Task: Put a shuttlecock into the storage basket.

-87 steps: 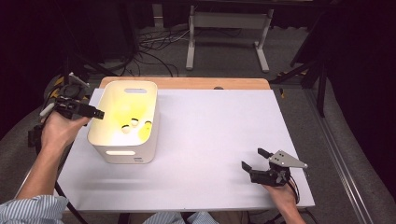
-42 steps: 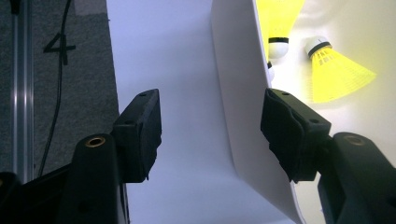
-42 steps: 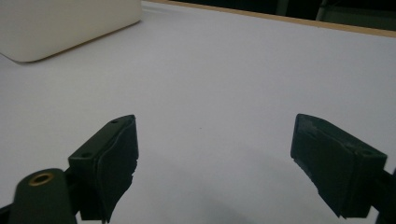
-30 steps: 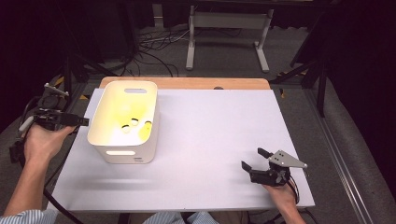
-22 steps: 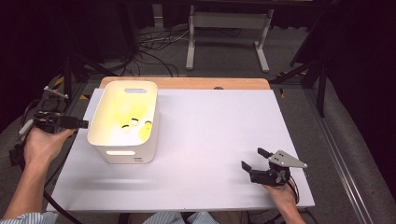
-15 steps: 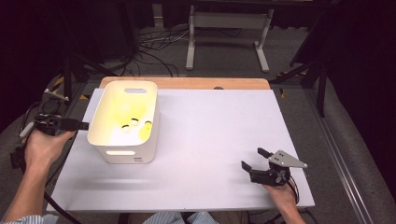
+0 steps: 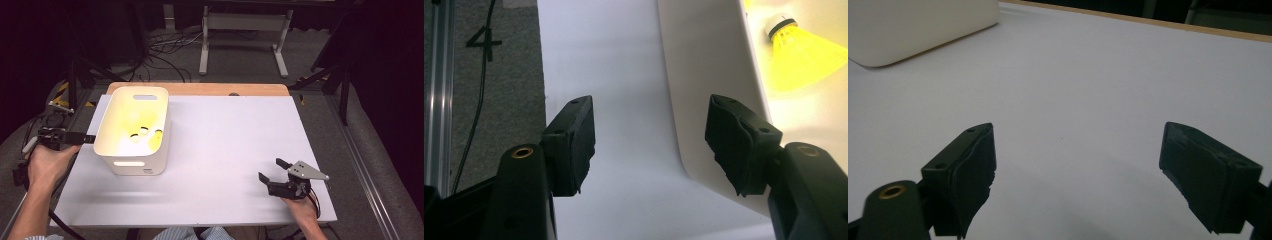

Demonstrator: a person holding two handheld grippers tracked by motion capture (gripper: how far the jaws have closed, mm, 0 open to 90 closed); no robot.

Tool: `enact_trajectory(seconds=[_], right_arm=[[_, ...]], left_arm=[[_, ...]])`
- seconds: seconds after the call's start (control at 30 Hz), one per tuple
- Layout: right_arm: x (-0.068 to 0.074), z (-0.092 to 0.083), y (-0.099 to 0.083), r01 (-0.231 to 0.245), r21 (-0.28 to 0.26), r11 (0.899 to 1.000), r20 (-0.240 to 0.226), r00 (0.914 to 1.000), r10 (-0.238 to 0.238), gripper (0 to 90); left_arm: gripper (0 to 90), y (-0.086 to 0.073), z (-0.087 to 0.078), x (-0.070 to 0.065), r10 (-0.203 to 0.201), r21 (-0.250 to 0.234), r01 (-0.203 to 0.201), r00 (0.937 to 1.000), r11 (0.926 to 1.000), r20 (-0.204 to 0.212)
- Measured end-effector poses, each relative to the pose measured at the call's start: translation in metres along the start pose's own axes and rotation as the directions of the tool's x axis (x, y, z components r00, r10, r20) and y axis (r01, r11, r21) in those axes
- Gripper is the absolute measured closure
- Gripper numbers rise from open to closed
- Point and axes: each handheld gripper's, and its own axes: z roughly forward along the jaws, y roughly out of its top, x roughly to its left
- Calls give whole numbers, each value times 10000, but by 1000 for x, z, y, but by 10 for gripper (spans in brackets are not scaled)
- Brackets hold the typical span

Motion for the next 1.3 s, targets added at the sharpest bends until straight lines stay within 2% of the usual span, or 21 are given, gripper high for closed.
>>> enact_trajectory(seconds=[0.5,0.8,1.3], right_arm=[[0,0,0,24,-2,10000,15,10000,-24,154],[1,0,0,35,-6,10000,14,10000,-35,154],[1,0,0,63,21,10000,-24,10000,-63,154]], left_arm=[[365,-13,8,0,-69,-101,70,9998,9999,173],[359,-17,10,-1,52,-105,-51,9999,9999,91],[356,-27,16,0,-15,-90,16,9999,10000,146]])
